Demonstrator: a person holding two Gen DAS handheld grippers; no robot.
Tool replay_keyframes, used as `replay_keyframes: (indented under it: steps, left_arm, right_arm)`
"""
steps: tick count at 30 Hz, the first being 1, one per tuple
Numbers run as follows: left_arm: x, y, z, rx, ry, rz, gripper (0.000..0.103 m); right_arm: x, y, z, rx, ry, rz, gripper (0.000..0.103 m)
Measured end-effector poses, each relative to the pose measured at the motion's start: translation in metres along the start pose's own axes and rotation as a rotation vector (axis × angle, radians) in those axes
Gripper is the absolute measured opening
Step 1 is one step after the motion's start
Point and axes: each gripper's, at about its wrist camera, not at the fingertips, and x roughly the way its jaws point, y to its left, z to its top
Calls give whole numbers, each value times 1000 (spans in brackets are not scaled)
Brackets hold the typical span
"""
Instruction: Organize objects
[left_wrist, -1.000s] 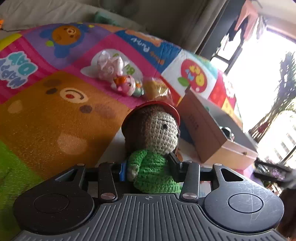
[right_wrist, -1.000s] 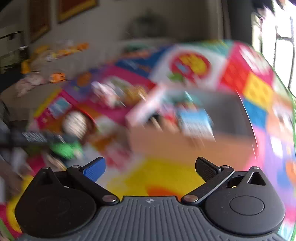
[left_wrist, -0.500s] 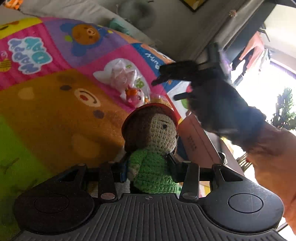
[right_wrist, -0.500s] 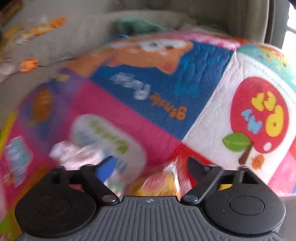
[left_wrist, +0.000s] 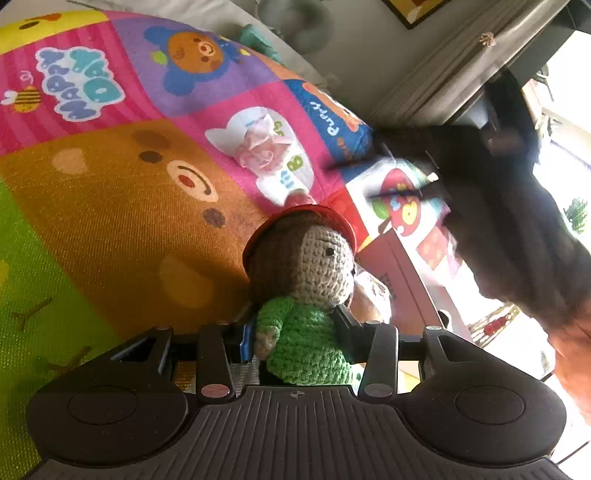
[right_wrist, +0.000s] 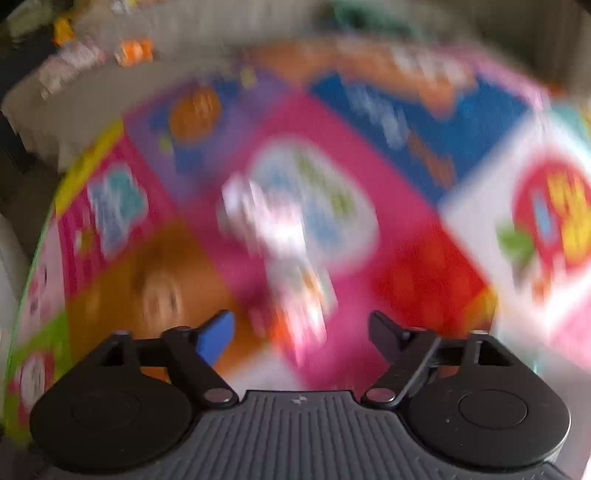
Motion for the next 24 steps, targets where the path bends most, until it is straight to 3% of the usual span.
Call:
replay_keyframes:
  steps: [4,6,7,9,11,15,24]
  left_arm:
    - [0,3,1,-21,-7,-17,47]
    - [-2,6,1,-38,-17,-25,47]
    - [-3,7,1,-43,-24,-24,47]
    - [-5,8,2,-52,-34,-24,47]
    - [-6,10,2,-65,-44,-30,47]
    - [-10,12,4,-82,-62,-34,47]
    - [-7,13,5,-85,-48,-34,47]
  right_arm:
    - [60,15,45,25,-33,-3,84]
    - [88,20,51,48,-1,-35,66]
    - [97,22,50,25,14,-47,47]
    - [101,20,41,-14,38,-55,44]
    - [92,12,27,-44,65,-73,36]
    - [55,-8,-24,-51,121,-90,36]
    - [-25,18,-130,-126,112,24,35]
